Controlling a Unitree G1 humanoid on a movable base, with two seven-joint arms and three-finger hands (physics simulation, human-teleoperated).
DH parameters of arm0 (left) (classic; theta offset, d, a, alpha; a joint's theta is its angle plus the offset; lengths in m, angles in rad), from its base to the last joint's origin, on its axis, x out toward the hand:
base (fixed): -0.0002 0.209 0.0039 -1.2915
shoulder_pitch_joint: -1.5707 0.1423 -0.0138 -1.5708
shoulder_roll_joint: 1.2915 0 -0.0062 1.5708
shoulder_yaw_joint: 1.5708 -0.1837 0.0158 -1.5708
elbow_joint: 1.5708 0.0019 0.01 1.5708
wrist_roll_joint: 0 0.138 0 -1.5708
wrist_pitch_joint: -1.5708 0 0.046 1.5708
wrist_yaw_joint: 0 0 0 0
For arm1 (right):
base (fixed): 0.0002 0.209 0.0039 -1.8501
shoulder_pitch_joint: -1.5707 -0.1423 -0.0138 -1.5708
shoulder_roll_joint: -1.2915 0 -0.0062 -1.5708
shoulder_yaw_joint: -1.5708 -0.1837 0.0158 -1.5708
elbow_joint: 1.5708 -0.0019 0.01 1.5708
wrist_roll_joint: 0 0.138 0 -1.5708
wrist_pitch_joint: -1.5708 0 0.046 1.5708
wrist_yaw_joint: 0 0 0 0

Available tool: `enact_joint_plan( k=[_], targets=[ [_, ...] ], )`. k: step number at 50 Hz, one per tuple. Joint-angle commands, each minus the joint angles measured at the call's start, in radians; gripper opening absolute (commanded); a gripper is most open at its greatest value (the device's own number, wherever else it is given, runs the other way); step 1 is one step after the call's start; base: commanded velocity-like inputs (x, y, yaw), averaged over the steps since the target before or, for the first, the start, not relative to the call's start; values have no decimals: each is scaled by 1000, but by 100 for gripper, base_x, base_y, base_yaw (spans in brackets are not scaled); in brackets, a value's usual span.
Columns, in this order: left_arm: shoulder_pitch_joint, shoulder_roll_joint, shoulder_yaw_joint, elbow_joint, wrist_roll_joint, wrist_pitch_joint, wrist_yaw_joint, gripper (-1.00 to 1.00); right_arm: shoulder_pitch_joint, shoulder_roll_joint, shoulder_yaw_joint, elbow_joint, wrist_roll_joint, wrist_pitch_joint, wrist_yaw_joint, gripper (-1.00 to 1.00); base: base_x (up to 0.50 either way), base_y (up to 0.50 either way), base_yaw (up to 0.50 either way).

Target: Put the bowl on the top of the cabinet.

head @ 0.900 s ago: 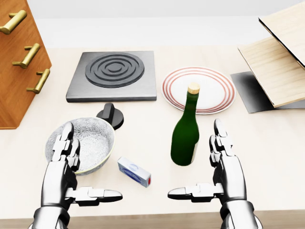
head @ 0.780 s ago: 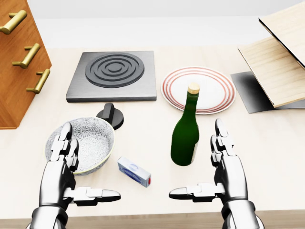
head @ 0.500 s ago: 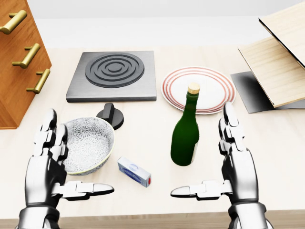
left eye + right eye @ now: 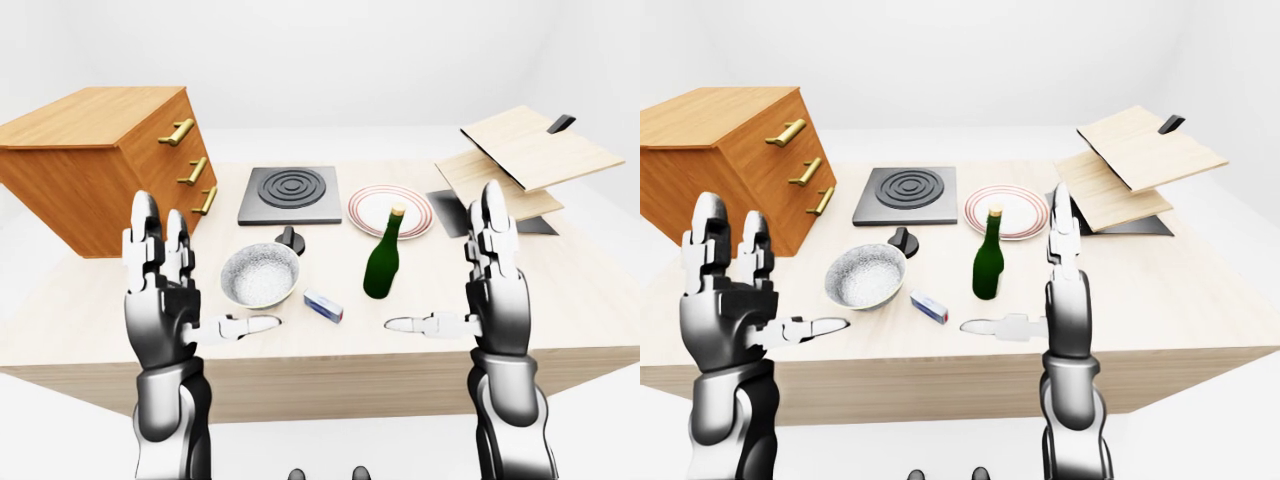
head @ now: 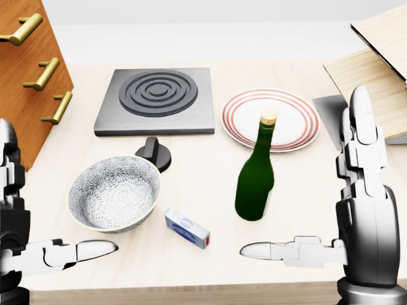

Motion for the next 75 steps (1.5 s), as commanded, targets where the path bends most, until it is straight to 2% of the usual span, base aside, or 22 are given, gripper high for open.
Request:
enact_joint_plan(
  k=[1, 75],
  targets=[
    [18, -1, 8, -76, 5, 0, 2, 100, 12, 5, 4, -68, -40, 0, 1, 100, 0, 50, 0],
    [23, 1, -11, -38, 7, 0, -15, 100, 15, 3, 6, -39, -36, 0, 8, 100, 0, 50, 0]
  ],
)
